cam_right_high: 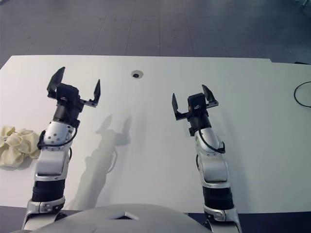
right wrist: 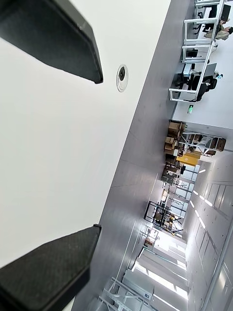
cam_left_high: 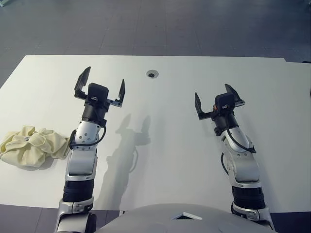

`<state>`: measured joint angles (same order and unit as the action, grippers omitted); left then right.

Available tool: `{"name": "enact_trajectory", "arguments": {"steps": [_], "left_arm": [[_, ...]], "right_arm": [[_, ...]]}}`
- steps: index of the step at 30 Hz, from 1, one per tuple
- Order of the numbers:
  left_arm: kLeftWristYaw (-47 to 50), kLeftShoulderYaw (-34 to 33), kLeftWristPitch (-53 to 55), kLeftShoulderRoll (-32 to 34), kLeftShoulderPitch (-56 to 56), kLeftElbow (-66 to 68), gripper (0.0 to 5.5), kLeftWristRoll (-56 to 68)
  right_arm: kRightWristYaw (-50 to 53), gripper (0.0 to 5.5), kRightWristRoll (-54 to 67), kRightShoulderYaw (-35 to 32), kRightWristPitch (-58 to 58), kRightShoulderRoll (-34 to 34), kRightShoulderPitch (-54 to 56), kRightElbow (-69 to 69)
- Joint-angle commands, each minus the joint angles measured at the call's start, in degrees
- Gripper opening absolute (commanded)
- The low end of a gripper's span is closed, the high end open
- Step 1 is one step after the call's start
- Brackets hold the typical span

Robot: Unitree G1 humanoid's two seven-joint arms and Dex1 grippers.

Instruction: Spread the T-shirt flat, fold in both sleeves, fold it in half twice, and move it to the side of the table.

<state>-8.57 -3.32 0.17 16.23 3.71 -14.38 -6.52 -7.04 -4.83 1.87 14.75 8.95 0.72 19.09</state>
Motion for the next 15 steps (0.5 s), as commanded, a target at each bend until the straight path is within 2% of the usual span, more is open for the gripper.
{"name": "enact_trajectory", "arguments": {"steps": [1, 15], "left_arm": [[-0.4, -0.1, -0.2, 0.2, 0.2, 0.4, 5.4, 0.3], [-0.2, 0.1, -0.2, 0.0, 0.5, 0.5, 5.4, 0.2]], "right_arm": [[-0.1, 5.39, 0.1, 0.3, 0.3, 0.0, -0.2, 0.2], [0.3, 5.39, 0.0, 0.2, 0.2, -0.2, 0.3, -0.3]]}}
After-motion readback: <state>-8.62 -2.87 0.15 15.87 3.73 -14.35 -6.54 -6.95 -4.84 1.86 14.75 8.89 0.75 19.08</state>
